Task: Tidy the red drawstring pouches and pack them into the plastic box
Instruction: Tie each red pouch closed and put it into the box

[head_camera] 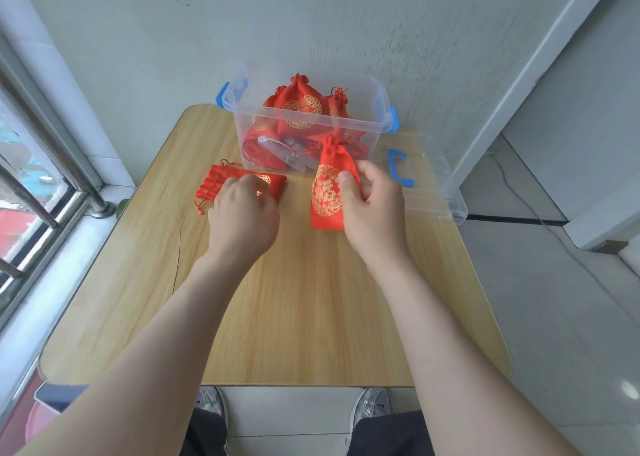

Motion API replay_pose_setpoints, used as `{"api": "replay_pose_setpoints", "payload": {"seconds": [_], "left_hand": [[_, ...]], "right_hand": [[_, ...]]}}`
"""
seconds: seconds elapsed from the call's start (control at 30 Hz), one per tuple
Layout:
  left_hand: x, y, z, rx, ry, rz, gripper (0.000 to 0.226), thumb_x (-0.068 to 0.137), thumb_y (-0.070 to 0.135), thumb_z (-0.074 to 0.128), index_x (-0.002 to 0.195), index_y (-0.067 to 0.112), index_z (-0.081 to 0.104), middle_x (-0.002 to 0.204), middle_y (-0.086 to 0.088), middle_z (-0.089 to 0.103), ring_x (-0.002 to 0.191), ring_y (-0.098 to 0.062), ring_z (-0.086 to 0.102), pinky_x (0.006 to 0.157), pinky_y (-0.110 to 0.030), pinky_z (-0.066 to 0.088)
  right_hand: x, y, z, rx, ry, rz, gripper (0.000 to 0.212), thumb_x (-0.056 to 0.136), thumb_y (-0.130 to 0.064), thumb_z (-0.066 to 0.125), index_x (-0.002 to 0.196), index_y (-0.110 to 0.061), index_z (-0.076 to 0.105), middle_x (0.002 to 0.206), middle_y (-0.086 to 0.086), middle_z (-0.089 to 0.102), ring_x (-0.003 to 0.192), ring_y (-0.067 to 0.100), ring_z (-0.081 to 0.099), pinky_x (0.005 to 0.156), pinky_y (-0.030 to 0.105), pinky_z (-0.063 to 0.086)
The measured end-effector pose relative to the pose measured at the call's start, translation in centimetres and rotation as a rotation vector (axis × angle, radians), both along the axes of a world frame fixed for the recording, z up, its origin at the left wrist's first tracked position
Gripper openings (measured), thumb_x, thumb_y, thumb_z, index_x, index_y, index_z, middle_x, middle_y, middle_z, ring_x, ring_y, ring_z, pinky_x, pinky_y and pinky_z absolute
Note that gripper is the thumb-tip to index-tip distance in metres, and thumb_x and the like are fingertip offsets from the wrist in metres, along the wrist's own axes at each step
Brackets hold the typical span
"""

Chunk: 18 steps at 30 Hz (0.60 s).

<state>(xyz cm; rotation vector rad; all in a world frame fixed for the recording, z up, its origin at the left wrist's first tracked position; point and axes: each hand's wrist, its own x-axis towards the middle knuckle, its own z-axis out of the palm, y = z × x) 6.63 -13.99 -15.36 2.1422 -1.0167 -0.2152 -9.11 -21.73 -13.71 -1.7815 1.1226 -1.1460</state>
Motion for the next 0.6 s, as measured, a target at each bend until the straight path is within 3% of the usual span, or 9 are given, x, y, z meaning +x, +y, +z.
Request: {"api": "replay_pose_setpoints", "payload": {"seconds": [0.07, 0.13, 0.2, 0.27, 0.33, 0.4, 0.47, 0.53, 0.6], "left_hand": [[-0.2, -0.1, -0.4, 0.132, -0.055, -0.071, 0.035, 0.095, 0.016, 0.053, 0.128, 0.014, 0.065, 0.136, -0.008, 0.059, 0.132, -0.035, 0.051, 0.106, -0.053, 0.037], [-0.4, 0.0, -0.5, 0.249, -0.092, -0.13, 0.041, 0.095, 0.016, 0.053, 0.136, 0.014, 0.056, 0.142, -0.007, 0.053, 0.141, -0.033, 0.043, 0.107, -0.056, 0.033], [-0.3, 0.0, -0.8, 0.32, -0.112, -0.149, 0.048, 0.097, 0.016, 0.053, 0.144, 0.015, 0.047, 0.142, -0.007, 0.053, 0.142, -0.036, 0.04, 0.107, -0.056, 0.031], [-0.1, -0.1, -1.0, 0.354, -0.155, -0.142, 0.047, 0.097, 0.015, 0.052, 0.143, 0.016, 0.044, 0.134, -0.006, 0.058, 0.132, -0.038, 0.046, 0.106, -0.057, 0.032], [0.1, -0.3, -1.3, 0.342, -0.22, -0.128, 0.035, 0.098, 0.015, 0.054, 0.133, 0.016, 0.047, 0.124, -0.004, 0.063, 0.121, -0.036, 0.051, 0.106, -0.058, 0.032], [0.4, -0.6, -1.5, 0.296, -0.244, -0.099, 0.018, 0.101, 0.022, 0.055, 0.117, 0.016, 0.051, 0.114, -0.003, 0.067, 0.112, -0.033, 0.053, 0.102, -0.056, 0.036], [0.5, -0.8, -1.6, 0.247, -0.248, -0.102, 0.023, 0.105, 0.038, 0.052, 0.111, 0.017, 0.057, 0.112, -0.002, 0.068, 0.11, -0.033, 0.054, 0.095, -0.051, 0.036], [0.2, -0.9, -1.6, 0.238, -0.268, -0.127, 0.038, 0.104, 0.053, 0.05, 0.111, 0.018, 0.063, 0.112, 0.0, 0.067, 0.113, -0.034, 0.054, 0.093, -0.05, 0.035], [0.1, -1.0, -1.7, 0.239, -0.278, -0.133, 0.045, 0.104, 0.058, 0.047, 0.111, 0.018, 0.066, 0.114, -0.002, 0.065, 0.117, -0.035, 0.053, 0.095, -0.051, 0.035]], "right_hand": [[0.6, -0.3, 1.0, 0.044, -0.081, 0.039, 0.021, 0.099, -0.022, 0.055, 0.108, -0.02, 0.074, 0.097, -0.005, 0.079, 0.092, 0.018, 0.075, 0.087, 0.048, 0.061], [1.8, -0.8, 2.3, 0.146, -0.23, 0.09, 0.022, 0.095, -0.01, 0.055, 0.105, -0.016, 0.073, 0.098, -0.003, 0.078, 0.087, 0.011, 0.071, 0.081, 0.034, 0.059], [3.5, -1.4, 3.7, 0.24, -0.388, 0.118, 0.028, 0.09, -0.007, 0.058, 0.114, -0.016, 0.069, 0.107, 0.0, 0.077, 0.094, 0.009, 0.071, 0.081, 0.026, 0.056], [5.4, -2.5, 4.7, 0.258, -0.471, 0.073, 0.035, 0.091, -0.007, 0.065, 0.122, -0.02, 0.055, 0.116, 0.004, 0.073, 0.1, 0.015, 0.073, 0.083, 0.032, 0.059], [7.6, -3.8, 5.3, 0.217, -0.456, 0.021, 0.037, 0.094, -0.007, 0.064, 0.113, -0.032, 0.043, 0.109, 0.011, 0.072, 0.087, 0.029, 0.074, 0.069, 0.041, 0.06], [9.6, -5.2, 6.2, 0.137, -0.408, -0.008, 0.031, 0.09, -0.01, 0.059, 0.105, -0.033, 0.044, 0.103, 0.016, 0.073, 0.076, 0.037, 0.072, 0.064, 0.046, 0.061], [11.1, -6.5, 6.9, 0.055, -0.342, -0.05, 0.026, 0.088, -0.01, 0.06, 0.099, -0.032, 0.053, 0.099, 0.006, 0.074, 0.083, 0.029, 0.074, 0.078, 0.054, 0.063], [12.3, -7.5, 7.4, 0.006, -0.314, -0.069, 0.03, 0.091, -0.001, 0.06, 0.096, -0.03, 0.057, 0.103, 0.0, 0.074, 0.098, 0.02, 0.073, 0.096, 0.05, 0.059], [13.4, -8.5, 7.7, -0.018, -0.29, -0.067, 0.031, 0.093, 0.005, 0.058, 0.098, -0.025, 0.06, 0.111, 0.0, 0.073, 0.108, 0.018, 0.071, 0.104, 0.044, 0.055]]}}
